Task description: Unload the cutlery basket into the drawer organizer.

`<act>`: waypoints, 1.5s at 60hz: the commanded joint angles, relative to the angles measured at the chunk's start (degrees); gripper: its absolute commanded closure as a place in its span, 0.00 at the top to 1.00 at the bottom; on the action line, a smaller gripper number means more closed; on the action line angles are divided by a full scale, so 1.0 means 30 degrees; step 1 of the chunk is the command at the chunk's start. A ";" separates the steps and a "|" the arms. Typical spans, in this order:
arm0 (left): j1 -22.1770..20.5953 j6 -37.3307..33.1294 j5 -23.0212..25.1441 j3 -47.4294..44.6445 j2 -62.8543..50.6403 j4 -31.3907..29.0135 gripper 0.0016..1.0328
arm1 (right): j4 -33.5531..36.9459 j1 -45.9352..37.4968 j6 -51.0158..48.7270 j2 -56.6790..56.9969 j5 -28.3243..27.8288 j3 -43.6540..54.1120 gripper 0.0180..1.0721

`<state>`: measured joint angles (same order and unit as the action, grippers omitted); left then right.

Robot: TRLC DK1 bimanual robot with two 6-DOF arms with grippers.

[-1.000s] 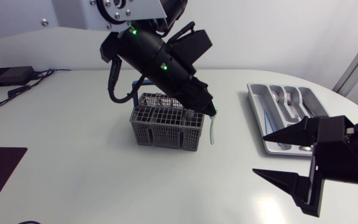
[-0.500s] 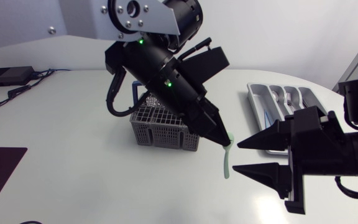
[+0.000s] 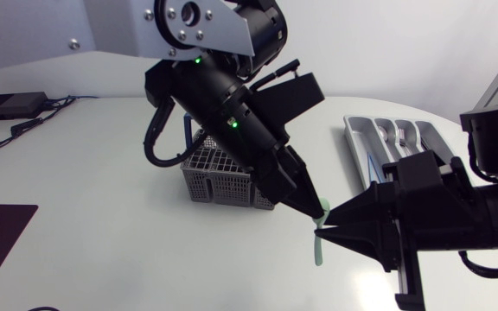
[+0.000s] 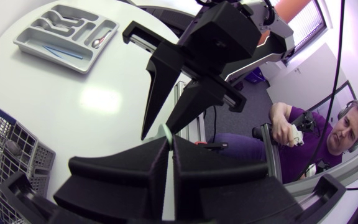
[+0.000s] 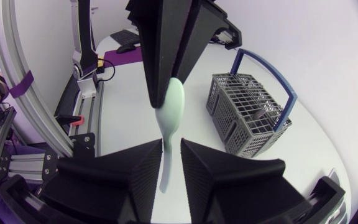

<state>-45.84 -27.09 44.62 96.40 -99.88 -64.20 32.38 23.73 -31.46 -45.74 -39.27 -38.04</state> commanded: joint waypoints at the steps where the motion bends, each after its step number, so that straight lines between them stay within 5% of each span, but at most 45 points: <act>1: -0.0099 -0.0462 0.0273 -0.0083 0.0098 -0.0307 0.09 | 0.0075 0.0265 0.0468 -0.0136 -0.0212 -0.0356 0.16; 22: 0.0223 -0.0403 0.0302 0.0503 -0.0282 -0.0366 0.11 | 0.0515 0.0500 0.0673 0.0069 -0.0036 -0.0239 0.05; 27: 0.0457 -0.0315 0.0331 0.0708 -0.0341 -0.0366 0.30 | 0.0661 0.0470 0.0673 0.0275 0.0081 -0.0239 0.05; 33: 0.0926 -0.0110 0.0331 0.1089 -0.0312 -0.0366 0.69 | 0.0808 0.0265 0.0615 0.0304 0.0432 -0.0298 0.05; 40: 0.1981 0.0886 0.0302 0.1412 -0.0253 0.0337 0.85 | 0.1159 -0.1112 -0.0264 0.0392 0.0755 -0.0269 0.05; 50: 0.3006 0.2790 -0.0899 0.1119 -0.0546 0.2066 0.89 | 0.1687 -0.5360 -0.3135 0.0567 0.0755 0.0083 0.05; 65: 0.3446 0.5398 -0.5352 0.0826 -0.1484 0.4497 0.89 | -0.0364 -1.3182 -0.8087 0.0128 0.0403 0.1636 0.05; 90: 0.3534 0.6042 -0.6231 0.0855 -0.2099 0.4527 0.89 | -0.8186 -1.9246 -1.0987 -0.6142 0.0550 0.2485 0.05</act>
<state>-35.73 -10.20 26.44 99.11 -105.34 -50.85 11.00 -32.32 -62.13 -60.03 -38.09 -31.68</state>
